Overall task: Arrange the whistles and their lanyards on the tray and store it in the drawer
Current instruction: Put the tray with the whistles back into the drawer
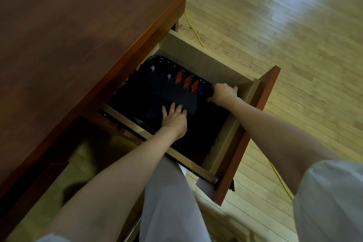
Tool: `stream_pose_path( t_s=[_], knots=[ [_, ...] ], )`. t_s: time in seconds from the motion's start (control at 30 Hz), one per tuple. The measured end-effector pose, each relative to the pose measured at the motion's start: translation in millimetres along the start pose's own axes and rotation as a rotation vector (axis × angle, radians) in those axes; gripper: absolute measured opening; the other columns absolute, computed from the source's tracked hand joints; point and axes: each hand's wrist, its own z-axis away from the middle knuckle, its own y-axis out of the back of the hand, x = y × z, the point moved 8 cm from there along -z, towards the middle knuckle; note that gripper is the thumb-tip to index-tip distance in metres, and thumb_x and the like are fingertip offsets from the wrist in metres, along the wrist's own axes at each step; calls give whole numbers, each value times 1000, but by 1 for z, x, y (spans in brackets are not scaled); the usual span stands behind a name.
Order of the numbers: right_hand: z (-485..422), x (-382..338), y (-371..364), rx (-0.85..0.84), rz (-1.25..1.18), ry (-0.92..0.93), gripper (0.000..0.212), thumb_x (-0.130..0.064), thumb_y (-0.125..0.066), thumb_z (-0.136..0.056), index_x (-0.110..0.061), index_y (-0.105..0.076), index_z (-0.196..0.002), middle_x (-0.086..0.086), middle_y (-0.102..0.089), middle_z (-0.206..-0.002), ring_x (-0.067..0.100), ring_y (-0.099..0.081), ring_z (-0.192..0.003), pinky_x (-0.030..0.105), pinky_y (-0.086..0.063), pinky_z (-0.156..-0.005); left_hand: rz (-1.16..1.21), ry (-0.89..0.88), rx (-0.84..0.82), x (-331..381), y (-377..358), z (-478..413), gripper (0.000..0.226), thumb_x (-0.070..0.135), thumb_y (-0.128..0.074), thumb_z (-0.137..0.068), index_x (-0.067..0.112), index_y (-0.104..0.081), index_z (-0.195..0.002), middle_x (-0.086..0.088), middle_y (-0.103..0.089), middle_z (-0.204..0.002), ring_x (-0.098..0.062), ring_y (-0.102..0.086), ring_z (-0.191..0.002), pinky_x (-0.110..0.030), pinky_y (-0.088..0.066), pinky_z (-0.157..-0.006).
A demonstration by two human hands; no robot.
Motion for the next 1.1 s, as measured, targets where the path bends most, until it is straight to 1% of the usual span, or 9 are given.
stream_pose_path(
  t_s=[0.17,0.47,0.57,0.63,0.7,0.77,0.9,1.03,1.1],
  knots=[
    [5,0,0,19,-45,22,43,-31,-64,-88,-14,-51,-125,10,-64,-113,30,-57,-111,49,-28,-103,18,16,37,-2,15,8,68,2,-47,-88,14,-19,-149,-6,-4,-159,-28,9,-147,-53,6,-118],
    [-2,-1,-1,55,-87,33,38,-30,-62,-89,-13,-54,-122,11,-65,-112,31,-58,-109,46,-29,-102,20,31,47,-2,19,9,65,4,-48,-89,14,-23,-148,-6,-5,-159,-27,8,-147,-52,6,-118],
    [-4,0,-2,59,-78,25,48,-34,-64,-87,-13,-51,-128,11,-61,-119,31,-53,-116,48,-30,-103,8,34,43,0,19,7,64,3,-47,-89,14,-23,-148,-7,-5,-159,-28,9,-147,-52,5,-118],
    [-5,-4,3,126,-45,51,57,-38,-64,-85,-14,-46,-134,12,-53,-129,32,-45,-124,50,-30,-103,3,33,39,1,18,6,65,4,-47,-89,14,-22,-148,-7,-4,-159,-28,9,-147,-52,5,-118],
    [-6,-14,8,184,-2,121,61,-41,-62,-86,-18,-42,-139,12,-48,-135,32,-40,-129,52,-30,-104,-11,38,32,2,17,4,66,4,-48,-89,13,-21,-149,-7,-4,-159,-28,9,-147,-52,4,-118],
    [-8,-25,8,182,59,178,60,-42,-60,-87,-21,-42,-140,11,-47,-136,31,-37,-131,51,-29,-105,-24,43,20,1,14,2,67,5,-49,-89,13,-20,-149,-7,-4,-159,-28,8,-147,-52,4,-118],
    [-14,-30,0,108,107,157,52,-41,-59,-88,-21,-49,-135,10,-50,-134,30,-37,-130,50,-27,-104,-21,44,-2,0,10,2,66,4,-47,-89,13,-21,-149,-8,-5,-159,-28,8,-147,-52,4,-118],
    [-14,-30,-3,130,96,145,47,-36,-59,-90,-18,-51,-133,8,-55,-131,29,-39,-128,50,-26,-105,-28,47,-12,-4,5,-1,66,5,-47,-89,13,-21,-149,-8,-6,-159,-28,7,-147,-52,4,-118],
    [-12,-29,-2,152,89,126,44,-37,-60,-89,-15,-55,-127,8,-58,-126,29,-40,-126,51,-26,-105,-31,49,-19,-5,4,-1,66,6,-48,-89,13,-21,-149,-8,-6,-159,-28,7,-147,-52,4,-118]
  ],
)
